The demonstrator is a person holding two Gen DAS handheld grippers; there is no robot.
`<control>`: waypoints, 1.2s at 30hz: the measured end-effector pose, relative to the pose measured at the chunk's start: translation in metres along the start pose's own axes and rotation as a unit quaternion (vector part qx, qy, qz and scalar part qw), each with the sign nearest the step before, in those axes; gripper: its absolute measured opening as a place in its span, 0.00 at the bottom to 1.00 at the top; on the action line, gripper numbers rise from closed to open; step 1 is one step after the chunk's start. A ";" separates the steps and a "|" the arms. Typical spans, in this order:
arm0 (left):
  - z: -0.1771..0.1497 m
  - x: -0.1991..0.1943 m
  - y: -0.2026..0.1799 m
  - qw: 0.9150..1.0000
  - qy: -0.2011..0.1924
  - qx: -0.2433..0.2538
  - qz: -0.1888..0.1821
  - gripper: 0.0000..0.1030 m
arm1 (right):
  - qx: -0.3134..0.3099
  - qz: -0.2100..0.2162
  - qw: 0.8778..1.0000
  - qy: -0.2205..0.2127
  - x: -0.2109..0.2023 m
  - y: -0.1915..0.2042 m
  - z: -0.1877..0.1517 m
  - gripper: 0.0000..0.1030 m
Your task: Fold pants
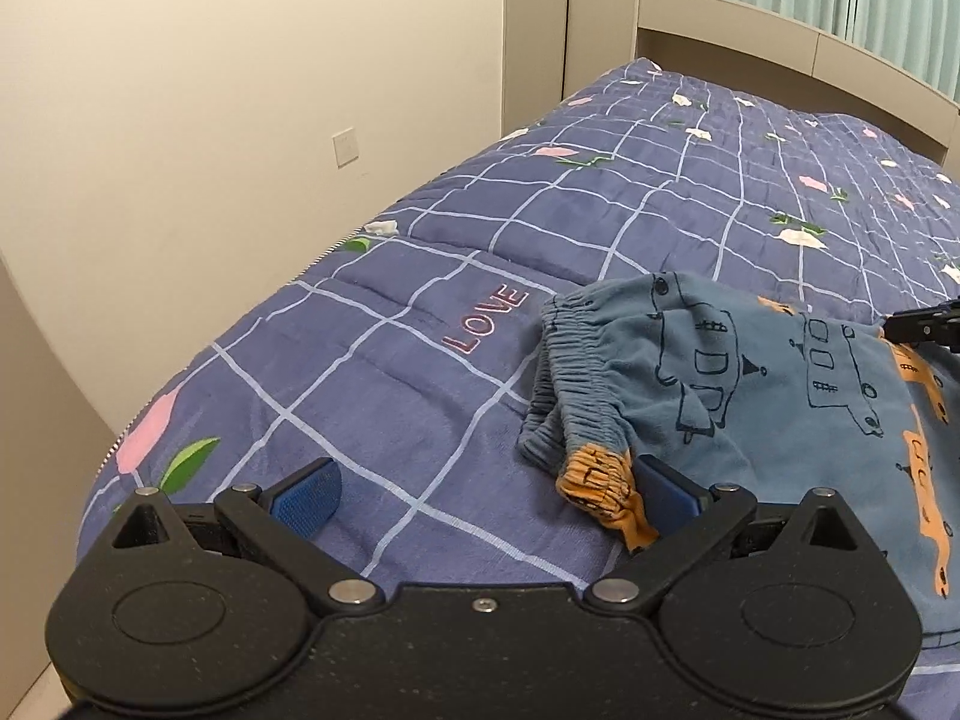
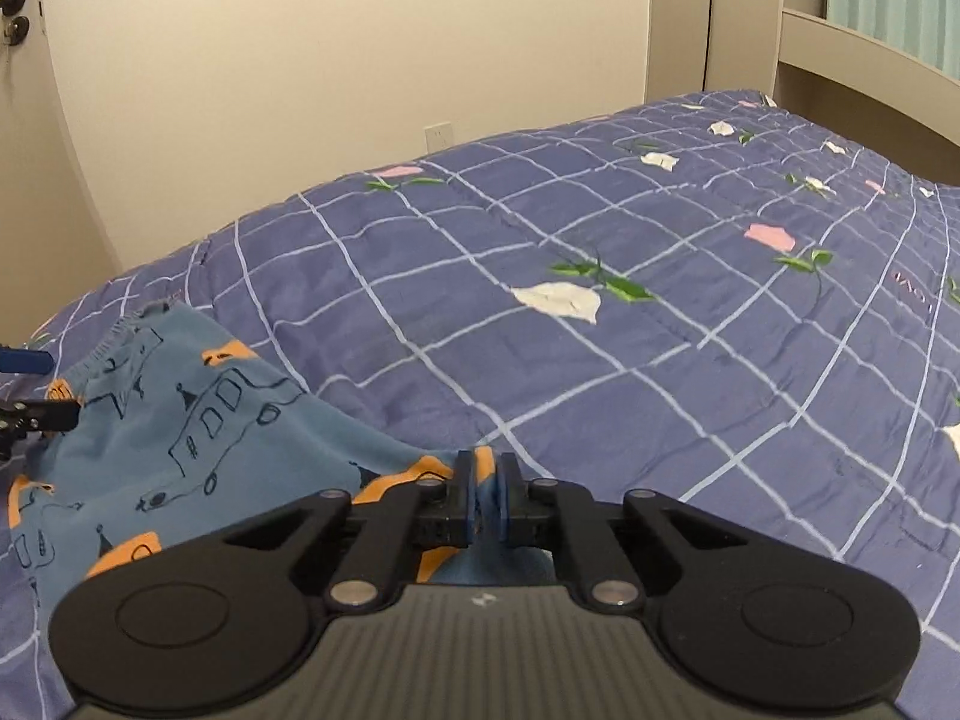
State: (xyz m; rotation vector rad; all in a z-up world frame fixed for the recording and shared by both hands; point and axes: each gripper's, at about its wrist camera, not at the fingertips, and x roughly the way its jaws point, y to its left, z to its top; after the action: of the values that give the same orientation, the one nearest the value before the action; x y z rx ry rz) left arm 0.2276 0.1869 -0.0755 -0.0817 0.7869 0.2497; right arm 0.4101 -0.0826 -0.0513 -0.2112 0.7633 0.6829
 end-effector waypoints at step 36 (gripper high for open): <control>-0.018 -0.034 -0.170 0.985 0.028 0.165 -0.028 0.99 | 0.221 -0.238 0.942 -0.078 -0.231 -0.034 -0.229 1.00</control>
State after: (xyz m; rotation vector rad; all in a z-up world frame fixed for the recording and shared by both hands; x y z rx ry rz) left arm 0.2352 0.0128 -0.0675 0.2029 0.8706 0.0608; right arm 0.1816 -0.3166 -0.0560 0.0720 0.6606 0.0576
